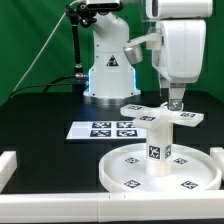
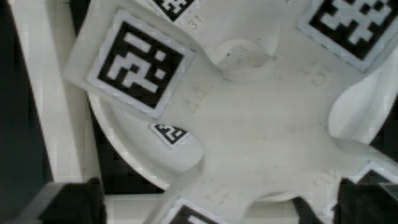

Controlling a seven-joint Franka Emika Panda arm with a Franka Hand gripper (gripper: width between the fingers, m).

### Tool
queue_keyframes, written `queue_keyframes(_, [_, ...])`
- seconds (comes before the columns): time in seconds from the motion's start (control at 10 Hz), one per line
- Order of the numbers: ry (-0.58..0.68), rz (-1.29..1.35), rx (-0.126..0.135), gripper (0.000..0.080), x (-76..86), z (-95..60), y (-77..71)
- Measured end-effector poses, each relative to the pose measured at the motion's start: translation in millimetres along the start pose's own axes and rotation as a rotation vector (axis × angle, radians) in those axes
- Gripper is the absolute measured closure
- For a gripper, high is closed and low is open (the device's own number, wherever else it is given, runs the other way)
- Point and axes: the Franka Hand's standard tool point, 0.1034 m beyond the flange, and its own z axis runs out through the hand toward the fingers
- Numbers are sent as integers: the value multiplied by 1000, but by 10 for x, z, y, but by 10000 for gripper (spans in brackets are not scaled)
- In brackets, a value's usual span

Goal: Assemble round table

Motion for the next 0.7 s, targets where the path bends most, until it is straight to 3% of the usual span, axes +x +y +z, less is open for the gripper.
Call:
queue_keyframes(0.3, [-23,-200,8,151,-39,18,-58])
queue_keyframes(0.7, [-24,-183,27,151,-87,91,-140])
